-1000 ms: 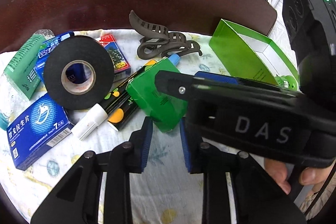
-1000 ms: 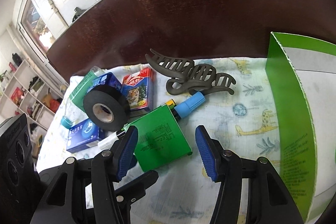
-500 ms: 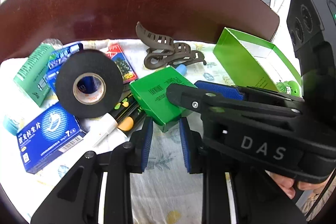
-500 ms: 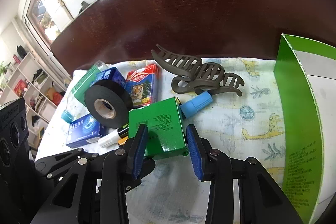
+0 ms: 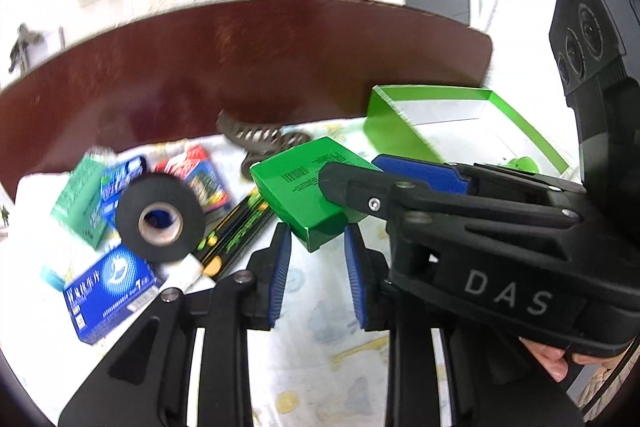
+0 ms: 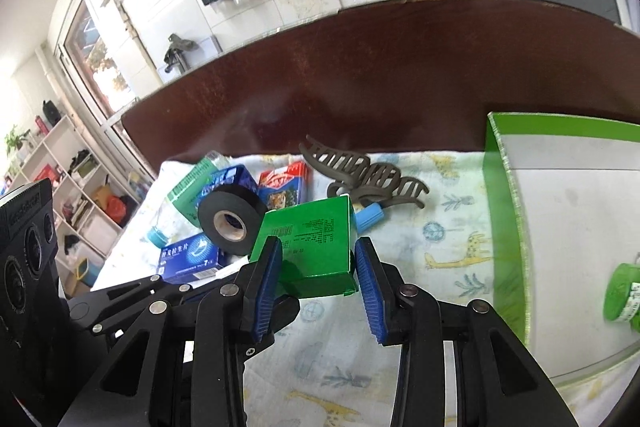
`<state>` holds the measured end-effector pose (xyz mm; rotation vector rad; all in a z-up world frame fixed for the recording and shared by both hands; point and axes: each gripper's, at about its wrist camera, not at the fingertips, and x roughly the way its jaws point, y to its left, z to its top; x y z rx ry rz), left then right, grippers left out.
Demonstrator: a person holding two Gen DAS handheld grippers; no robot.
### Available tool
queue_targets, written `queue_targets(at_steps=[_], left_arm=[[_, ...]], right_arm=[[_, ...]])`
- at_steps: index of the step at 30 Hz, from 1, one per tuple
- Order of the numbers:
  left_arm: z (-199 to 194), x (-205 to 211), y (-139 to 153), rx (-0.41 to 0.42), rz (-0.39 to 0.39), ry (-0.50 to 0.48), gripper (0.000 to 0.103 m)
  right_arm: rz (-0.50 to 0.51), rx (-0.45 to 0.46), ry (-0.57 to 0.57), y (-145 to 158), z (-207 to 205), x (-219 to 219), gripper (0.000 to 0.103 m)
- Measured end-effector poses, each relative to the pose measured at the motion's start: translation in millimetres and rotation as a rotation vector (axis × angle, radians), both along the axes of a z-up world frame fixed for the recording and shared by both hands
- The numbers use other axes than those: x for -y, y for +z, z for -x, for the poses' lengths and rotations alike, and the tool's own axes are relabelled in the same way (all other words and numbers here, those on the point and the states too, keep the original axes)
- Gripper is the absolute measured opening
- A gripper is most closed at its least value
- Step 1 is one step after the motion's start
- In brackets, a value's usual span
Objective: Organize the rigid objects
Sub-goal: 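Carry the green square box into the green box and release it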
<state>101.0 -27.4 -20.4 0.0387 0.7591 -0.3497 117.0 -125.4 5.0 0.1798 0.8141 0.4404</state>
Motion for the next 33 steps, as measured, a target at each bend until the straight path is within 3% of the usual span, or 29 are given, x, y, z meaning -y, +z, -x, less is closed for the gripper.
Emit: queue_targets(at_steps=[7,19,27,33], left_arm=[[-8,48,24,0.062,-0.043,-0.094,0.026],[-28,169,47,0.117,-0.089,-0.315,0.028],[-44,237,44,0.096,-0.099,-0.432,0.028],[-57,267,24,0.027,-0.096,-0.476,0.028]], right_arm=[[-0.024,0.078,-0.077,24,12,37,0.04],[-0.044,0.162,-0.316,49,28,147,0.04],[-0.039,0.176,-0.472,51,32,218,0.041],[-0.02,0.135,-0.554,34,29,250,0.041]])
